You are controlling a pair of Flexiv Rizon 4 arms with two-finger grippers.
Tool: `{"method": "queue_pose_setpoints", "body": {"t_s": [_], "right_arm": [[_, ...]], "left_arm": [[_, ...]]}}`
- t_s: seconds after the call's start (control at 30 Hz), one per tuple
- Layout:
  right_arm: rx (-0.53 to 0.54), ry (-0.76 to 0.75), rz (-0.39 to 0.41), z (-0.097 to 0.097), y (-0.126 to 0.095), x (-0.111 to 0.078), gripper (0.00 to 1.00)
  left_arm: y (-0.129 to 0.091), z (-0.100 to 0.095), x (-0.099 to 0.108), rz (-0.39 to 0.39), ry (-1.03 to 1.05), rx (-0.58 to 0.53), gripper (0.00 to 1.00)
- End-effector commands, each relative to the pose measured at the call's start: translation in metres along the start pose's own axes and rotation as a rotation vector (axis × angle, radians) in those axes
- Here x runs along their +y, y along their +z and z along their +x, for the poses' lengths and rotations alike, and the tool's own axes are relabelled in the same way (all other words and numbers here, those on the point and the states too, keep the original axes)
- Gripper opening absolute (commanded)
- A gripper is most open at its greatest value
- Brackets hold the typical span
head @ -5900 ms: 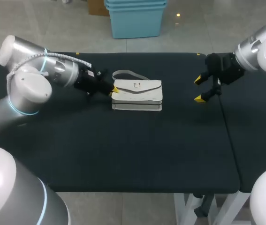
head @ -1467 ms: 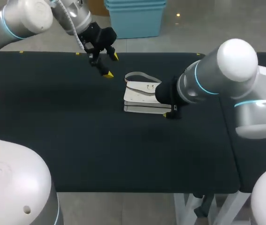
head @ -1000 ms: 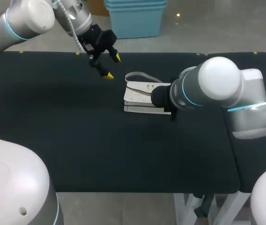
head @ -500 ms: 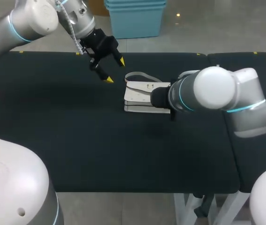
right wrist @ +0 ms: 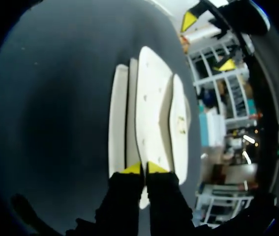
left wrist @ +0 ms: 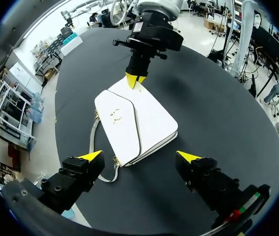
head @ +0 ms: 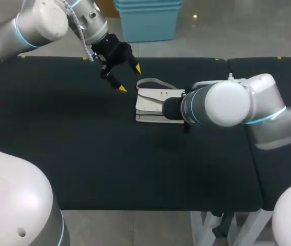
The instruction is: Pick up the bag, open it, inspect its contents, close it, and place it on the opposite side
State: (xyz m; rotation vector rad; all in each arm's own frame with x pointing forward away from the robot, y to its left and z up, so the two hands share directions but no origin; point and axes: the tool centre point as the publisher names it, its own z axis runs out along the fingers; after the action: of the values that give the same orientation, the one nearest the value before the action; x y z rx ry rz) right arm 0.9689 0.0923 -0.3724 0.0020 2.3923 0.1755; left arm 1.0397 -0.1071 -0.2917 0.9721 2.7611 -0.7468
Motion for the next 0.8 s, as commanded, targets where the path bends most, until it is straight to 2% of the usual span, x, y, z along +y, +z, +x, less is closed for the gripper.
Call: {"method": "queue_pose_setpoints", "body": {"t_s": [0.03,0.37,0.4,0.6,0.8], "right_arm": [[-0.034,0.017,0.029,0.011,-0.004,0.004,0.00],[-0.034,0.017,0.029,0.011,-0.004,0.004,0.00],[-0.034,0.017,0.029,0.011,-0.004,0.004,0.00],[-0.034,0.017,0.029,0.011,-0.004,0.004,0.00],[-0.034,0.017,0.029,0.011,-0.004,0.004,0.00]], "left_arm": [[0.010,0.007,0.000,0.012,0.011,-0.053,1.00],[0.010,0.007,0.000,0.012,0.011,-0.053,1.00],[0.014,0.004,-0.002,0.029,0.066,-0.036,1.00],[0.025,-0.015,-0.002,0.091,0.190,-0.124,1.00],[0.044,-0.021,-0.002,0.136,0.260,-0.189,1.00]]}}
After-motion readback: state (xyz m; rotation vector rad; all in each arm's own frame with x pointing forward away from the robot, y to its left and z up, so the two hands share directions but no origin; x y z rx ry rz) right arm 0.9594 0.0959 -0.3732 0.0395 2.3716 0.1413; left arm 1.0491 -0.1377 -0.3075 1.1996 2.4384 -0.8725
